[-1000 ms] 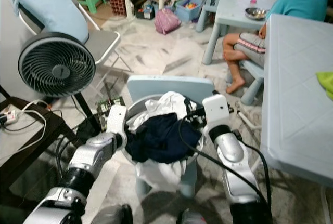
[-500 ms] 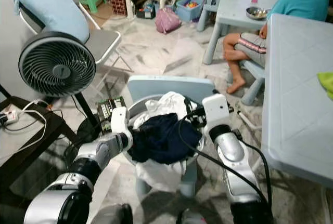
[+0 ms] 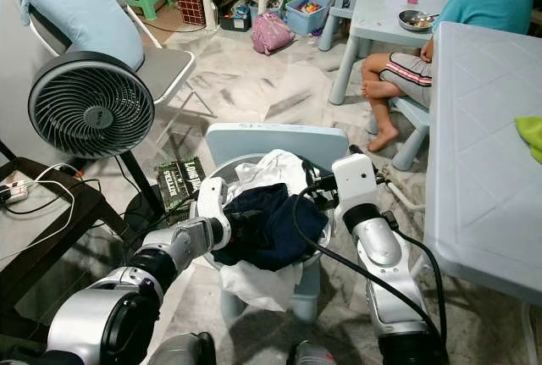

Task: Hang hanger

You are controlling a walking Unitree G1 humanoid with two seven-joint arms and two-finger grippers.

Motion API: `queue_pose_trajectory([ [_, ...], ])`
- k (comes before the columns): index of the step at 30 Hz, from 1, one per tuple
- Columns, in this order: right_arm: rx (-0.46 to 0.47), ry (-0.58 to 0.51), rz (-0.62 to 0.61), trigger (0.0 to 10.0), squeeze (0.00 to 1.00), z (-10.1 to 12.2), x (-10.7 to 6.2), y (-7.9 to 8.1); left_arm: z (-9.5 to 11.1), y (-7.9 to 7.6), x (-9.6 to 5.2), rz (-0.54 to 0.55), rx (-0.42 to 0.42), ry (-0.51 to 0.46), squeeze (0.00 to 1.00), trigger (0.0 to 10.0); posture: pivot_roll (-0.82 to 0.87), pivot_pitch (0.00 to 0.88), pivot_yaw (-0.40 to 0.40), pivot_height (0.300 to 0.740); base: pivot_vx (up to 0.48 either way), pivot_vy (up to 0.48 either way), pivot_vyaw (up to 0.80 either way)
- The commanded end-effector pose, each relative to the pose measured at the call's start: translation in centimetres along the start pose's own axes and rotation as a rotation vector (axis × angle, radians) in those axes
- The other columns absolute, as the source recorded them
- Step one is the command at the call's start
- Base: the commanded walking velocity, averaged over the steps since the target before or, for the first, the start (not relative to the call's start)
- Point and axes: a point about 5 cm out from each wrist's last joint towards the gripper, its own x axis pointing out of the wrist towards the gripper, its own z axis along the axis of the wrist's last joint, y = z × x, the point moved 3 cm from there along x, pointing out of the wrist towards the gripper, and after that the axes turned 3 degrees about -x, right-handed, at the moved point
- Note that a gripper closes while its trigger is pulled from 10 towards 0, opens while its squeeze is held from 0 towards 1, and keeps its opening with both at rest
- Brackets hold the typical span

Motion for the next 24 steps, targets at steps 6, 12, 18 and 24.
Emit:
queue_pose_trajectory([
  [6,-0.004,-0.017,0.000,10.0,0.00,0.6,0.0,0.0,0.1,0.3,0.0,0.026,0.110,-0.004,0.00,0.0,-0.08,0.077,0.015,0.740,0.000,0.000,0.00],
  [12,0.003,-0.018,0.000,10.0,0.00,0.6,0.0,0.0,0.7,1.3,-0.3,0.070,0.134,-0.034,0.00,0.0,-0.07,0.075,0.016,0.740,0.000,0.000,0.00],
  [18,0.006,-0.016,-0.003,10.0,0.00,0.5,0.0,0.1,1.5,1.3,-0.4,0.075,0.200,-0.072,0.00,0.0,-0.07,0.073,0.019,0.740,0.000,0.000,0.00],
  [24,0.007,-0.019,-0.005,10.0,0.00,0.6,0.1,0.1,2.0,1.7,-0.5,0.099,0.211,-0.108,0.00,0.0,-0.07,0.068,0.019,0.740,0.000,0.000,0.00],
])
